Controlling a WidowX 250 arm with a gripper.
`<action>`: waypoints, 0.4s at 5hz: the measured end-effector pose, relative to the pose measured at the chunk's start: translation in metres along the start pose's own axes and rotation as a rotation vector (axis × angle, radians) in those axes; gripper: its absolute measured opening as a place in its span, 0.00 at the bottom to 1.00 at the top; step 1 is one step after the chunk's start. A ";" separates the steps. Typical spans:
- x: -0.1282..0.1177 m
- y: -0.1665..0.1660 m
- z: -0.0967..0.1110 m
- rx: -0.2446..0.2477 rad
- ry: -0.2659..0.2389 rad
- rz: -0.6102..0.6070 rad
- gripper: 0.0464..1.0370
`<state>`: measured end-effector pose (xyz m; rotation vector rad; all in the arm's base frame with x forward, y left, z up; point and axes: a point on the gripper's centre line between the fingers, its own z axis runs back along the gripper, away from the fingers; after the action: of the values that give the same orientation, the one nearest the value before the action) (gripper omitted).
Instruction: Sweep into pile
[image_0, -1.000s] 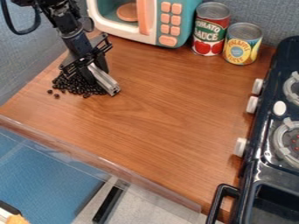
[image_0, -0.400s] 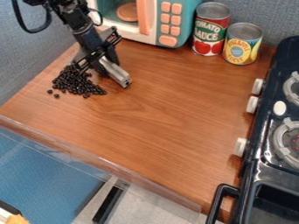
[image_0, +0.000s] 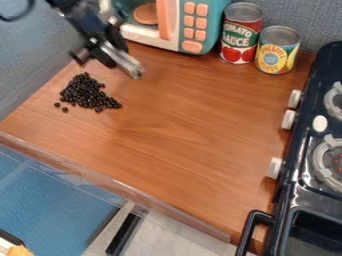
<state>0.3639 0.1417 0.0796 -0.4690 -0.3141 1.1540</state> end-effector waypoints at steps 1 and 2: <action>0.001 0.010 0.030 -0.016 -0.014 0.011 0.34; 0.000 0.033 0.039 0.057 -0.037 0.015 0.34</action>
<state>0.3192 0.1597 0.0962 -0.4003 -0.3094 1.1845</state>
